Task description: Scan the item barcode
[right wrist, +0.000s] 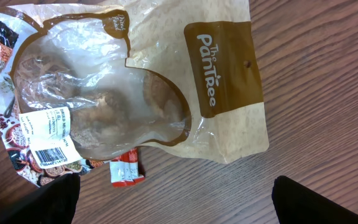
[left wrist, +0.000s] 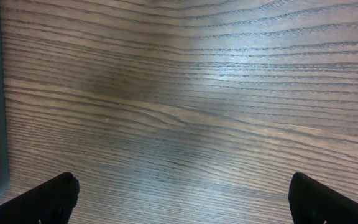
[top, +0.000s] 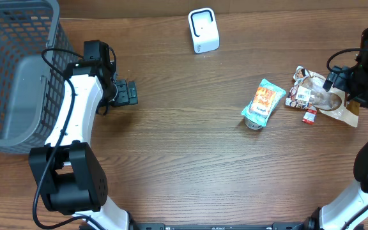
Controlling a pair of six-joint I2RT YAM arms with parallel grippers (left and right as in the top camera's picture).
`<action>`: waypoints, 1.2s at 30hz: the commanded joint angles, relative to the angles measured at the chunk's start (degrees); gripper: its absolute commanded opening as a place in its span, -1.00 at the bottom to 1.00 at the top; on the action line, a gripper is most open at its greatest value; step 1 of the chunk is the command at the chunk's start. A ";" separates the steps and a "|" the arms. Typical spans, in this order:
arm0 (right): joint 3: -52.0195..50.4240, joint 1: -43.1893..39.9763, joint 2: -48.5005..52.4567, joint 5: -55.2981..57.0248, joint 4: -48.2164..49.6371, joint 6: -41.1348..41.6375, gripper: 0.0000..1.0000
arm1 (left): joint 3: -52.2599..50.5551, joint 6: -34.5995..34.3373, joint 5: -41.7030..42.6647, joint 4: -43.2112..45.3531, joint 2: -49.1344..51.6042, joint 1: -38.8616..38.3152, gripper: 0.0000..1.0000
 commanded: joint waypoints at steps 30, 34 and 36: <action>1.36 0.35 -3.52 -35.95 1.97 0.00 -0.57 | 0.11 1.07 -0.26 0.07 0.28 -0.11 0.99; 1.36 2.80 -10.05 -35.67 -0.26 -0.20 -0.52 | 0.11 1.07 -0.26 0.07 0.28 -0.11 0.99; 1.36 4.72 -13.46 -35.08 -1.40 0.07 -0.50 | 0.11 1.07 -0.26 0.07 0.28 -0.11 1.00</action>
